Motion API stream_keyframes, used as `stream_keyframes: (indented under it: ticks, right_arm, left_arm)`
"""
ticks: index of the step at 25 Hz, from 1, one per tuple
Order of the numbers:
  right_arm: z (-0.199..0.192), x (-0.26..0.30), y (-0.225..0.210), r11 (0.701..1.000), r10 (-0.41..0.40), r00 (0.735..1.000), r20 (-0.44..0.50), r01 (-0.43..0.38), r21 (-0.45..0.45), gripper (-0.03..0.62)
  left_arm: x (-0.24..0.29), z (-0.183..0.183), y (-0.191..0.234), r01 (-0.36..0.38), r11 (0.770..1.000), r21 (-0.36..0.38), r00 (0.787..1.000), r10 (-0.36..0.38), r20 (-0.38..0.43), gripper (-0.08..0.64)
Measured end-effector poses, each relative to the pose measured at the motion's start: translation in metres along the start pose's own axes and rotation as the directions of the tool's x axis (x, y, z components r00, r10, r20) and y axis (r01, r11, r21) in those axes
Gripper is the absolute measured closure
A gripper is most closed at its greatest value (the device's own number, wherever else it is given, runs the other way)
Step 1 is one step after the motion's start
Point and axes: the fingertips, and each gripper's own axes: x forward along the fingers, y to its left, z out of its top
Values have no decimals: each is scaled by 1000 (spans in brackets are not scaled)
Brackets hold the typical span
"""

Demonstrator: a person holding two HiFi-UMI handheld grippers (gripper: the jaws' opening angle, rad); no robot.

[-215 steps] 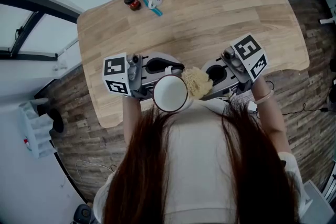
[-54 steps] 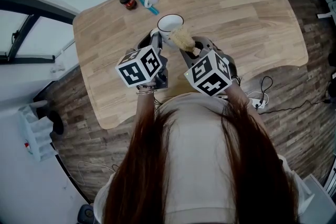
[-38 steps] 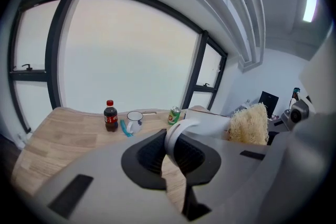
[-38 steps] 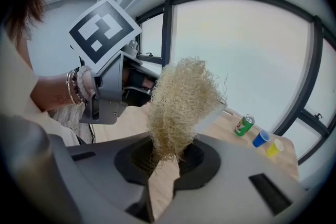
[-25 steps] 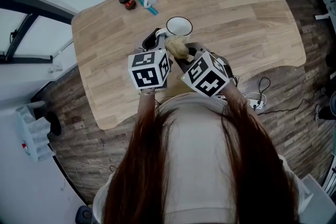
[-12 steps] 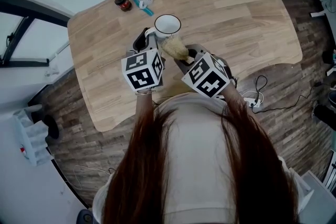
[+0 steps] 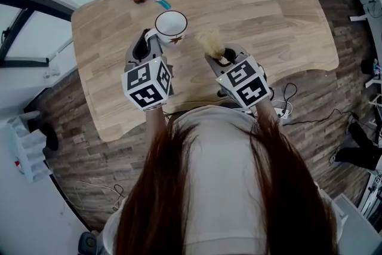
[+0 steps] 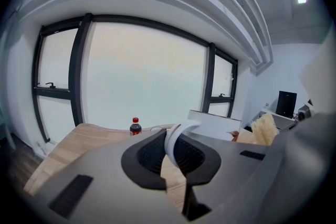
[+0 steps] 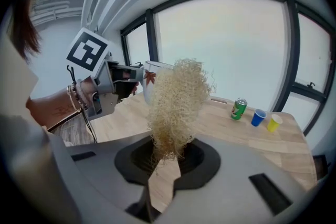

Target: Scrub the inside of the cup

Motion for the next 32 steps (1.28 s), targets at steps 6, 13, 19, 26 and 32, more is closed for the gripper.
stream_keyframes:
  ticks: [6, 13, 19, 26, 32]
  right_arm:
    - [-8, -13, -17, 996, -64, 997, 31, 62, 65, 520]
    - [-21, -25, -27, 990, -107, 994, 21, 105, 97, 520]
    - [-33, -28, -25, 987, -116, 993, 6, 114, 112, 520]
    - [-41, -29, -28, 984, -131, 991, -9, 131, 122, 520]
    - [-39, -27, -32, 984, -135, 991, -16, 136, 114, 520]
  left_arm:
    - [-27, 1, 16, -57, 998, -14, 998, 58, 30, 535]
    - [-56, -4, 28, -99, 994, -34, 994, 101, 38, 535]
    - [-75, -14, 31, -115, 992, -55, 992, 118, 40, 535]
    - [-87, -15, 32, -114, 991, -73, 991, 119, 65, 535]
    - [-90, -16, 37, -119, 988, -98, 988, 128, 84, 535]
